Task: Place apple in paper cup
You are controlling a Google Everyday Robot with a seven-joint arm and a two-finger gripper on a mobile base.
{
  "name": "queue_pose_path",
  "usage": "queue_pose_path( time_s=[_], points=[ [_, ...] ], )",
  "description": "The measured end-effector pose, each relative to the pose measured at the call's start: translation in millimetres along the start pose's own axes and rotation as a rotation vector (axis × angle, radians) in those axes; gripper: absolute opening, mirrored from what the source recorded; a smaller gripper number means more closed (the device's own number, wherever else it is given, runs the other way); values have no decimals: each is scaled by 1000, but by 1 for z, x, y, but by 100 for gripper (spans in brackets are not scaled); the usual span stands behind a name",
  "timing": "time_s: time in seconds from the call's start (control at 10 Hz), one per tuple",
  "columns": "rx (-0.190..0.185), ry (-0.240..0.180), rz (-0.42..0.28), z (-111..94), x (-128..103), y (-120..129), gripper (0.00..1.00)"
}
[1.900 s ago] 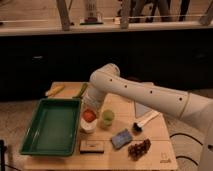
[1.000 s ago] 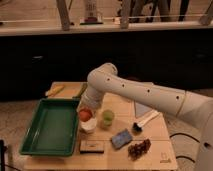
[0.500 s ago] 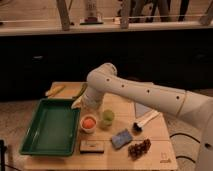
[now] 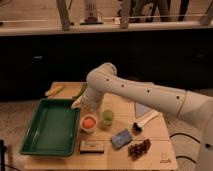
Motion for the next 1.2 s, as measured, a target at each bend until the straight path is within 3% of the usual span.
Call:
queue_pose_path(
  time_s=[0.5,1.2],
  points=[
    [5,25,-29,-2,0,-1,80],
    [5,25,-30,-2,0,-1,80]
  ],
)
